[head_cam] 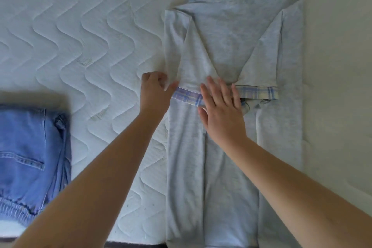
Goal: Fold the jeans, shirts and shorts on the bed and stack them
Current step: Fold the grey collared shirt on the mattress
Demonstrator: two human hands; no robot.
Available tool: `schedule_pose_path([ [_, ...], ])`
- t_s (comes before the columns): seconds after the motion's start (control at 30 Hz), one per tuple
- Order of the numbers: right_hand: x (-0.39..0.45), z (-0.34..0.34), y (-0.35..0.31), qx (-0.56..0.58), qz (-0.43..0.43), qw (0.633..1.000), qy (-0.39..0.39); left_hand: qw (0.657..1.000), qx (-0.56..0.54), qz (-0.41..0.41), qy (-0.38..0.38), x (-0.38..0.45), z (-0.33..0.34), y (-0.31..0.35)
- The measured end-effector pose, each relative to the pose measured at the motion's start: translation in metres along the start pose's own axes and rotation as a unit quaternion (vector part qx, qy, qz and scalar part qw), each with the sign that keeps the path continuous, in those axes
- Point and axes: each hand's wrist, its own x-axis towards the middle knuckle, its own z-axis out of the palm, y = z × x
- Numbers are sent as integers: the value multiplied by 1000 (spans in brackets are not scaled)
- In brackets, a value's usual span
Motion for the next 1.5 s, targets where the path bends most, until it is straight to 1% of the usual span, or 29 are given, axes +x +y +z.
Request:
schedule_pose_path([
  [0.07,-8,-2,-10,43,1,997,67,999,-21,-25,-29,-6,1,-8],
  [0.1,-16,-4,-16,65,3,994,83,998,-30,-35,-43,-9,1,-11],
  [0.13,-23,-5,-20,93,14,992,79,997,-29,-39,-54,-10,1,-12],
  [0.17,-30,-7,-24,123,37,991,49,997,-20,-39,-63,-10,-1,-12],
  [0.2,-38,-8,-26,146,76,986,0,997,-15,-39,-70,-10,-4,-14],
  [0.27,-48,-5,-26,147,163,971,-91,995,-21,-38,-90,-11,-10,-15],
  [0.3,-52,-4,-26,146,195,963,-113,994,-20,-38,-103,-12,-12,-16],
  [0.4,-53,-3,-29,207,256,934,-138,990,21,-36,-132,-16,-14,-20],
  [0.43,-53,-1,-31,228,271,924,-142,990,17,-43,-132,-16,-15,-21],
  [0.5,-53,2,-35,241,293,914,-144,989,-35,-75,-126,-17,-16,-21],
  [0.63,-56,3,-41,230,313,912,-129,979,-140,-130,-70,-23,-12,-22],
  [0.67,-57,2,-43,234,320,910,-122,975,-159,-141,-70,-28,-10,-21],
  [0.73,-59,0,-46,248,330,903,-116,968,-166,-154,-110,-40,-8,-23],
  [0.83,-62,-2,-49,257,334,895,-145,966,-106,-157,-173,-57,-6,-34],
  [0.9,-64,-4,-49,253,342,890,-163,956,-143,-178,-186,-62,-5,-41],
  [1.07,-73,-4,-48,245,359,882,-182,923,-255,-225,-178,-66,-4,-53],
  [1.17,-82,-1,-51,244,361,879,-196,904,-279,-242,-213,-72,-5,-58],
  [1.23,-89,1,-53,235,364,878,-205,909,-265,-236,-218,-78,-4,-64],
  [1.37,-107,5,-58,248,362,876,-201,930,-238,-215,-180,-97,3,-75],
  [1.43,-118,7,-60,259,345,882,-188,945,-203,-180,-183,-110,4,-80],
  [1.5,-132,8,-59,255,323,894,-176,953,-181,-158,-187,-125,5,-84],
])
